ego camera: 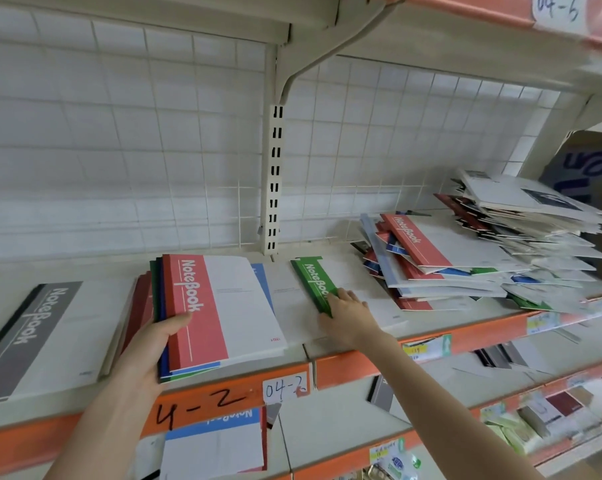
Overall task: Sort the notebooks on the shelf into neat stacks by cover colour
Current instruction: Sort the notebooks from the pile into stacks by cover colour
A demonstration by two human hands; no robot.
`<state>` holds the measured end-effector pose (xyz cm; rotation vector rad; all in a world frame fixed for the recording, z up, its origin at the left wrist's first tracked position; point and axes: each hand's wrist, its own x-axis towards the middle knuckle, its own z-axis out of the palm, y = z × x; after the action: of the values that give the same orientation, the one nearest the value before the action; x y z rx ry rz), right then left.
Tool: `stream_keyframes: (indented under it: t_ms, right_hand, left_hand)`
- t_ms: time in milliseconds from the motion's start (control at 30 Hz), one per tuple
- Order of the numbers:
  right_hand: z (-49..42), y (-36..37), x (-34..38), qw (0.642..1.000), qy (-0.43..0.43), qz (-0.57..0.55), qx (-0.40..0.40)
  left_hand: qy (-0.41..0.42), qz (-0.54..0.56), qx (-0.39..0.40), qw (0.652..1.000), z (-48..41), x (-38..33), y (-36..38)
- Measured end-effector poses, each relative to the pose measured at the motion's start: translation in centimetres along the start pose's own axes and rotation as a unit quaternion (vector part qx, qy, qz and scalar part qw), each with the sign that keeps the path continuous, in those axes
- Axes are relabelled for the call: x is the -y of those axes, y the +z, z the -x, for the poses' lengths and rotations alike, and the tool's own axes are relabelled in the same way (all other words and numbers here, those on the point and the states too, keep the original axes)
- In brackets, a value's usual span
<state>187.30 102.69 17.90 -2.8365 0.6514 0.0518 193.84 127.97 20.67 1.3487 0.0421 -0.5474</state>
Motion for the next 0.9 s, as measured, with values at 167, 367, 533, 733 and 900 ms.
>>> stream_keyframes:
  t_ms: [167,367,533,733,900]
  right_hand:
    - [-1.0,0.0,-0.7,1.0,0.01,0.006,-0.001]
    - [-1.8,0.0,-0.6,1.0,-0.006,0.01,0.008]
    - [-2.2,0.0,-0.7,1.0,-0.006,0.01,0.0]
    - [-1.8,0.4,-0.1,0.999,-0.03,0.01,0.009]
    - [-1.6,0.7,0.6,0.999,-0.034,0.02,0.015]
  left_hand:
    - [0.0,0.004,-0.015,1.0,0.0,-0.1,-0.5]
    - [0.01,-0.008,-0.031,0.999,-0.3,-0.3,-1.0]
    - [0.007,-0.016,-0.036,0.999,-0.2,-0.6,-1.3]
    - [0.006,-0.011,-0.036,0.999,-0.5,-0.5,-1.3]
    - [-0.007,-0.011,-0.038,0.999,-0.4,-0.6,-1.2]
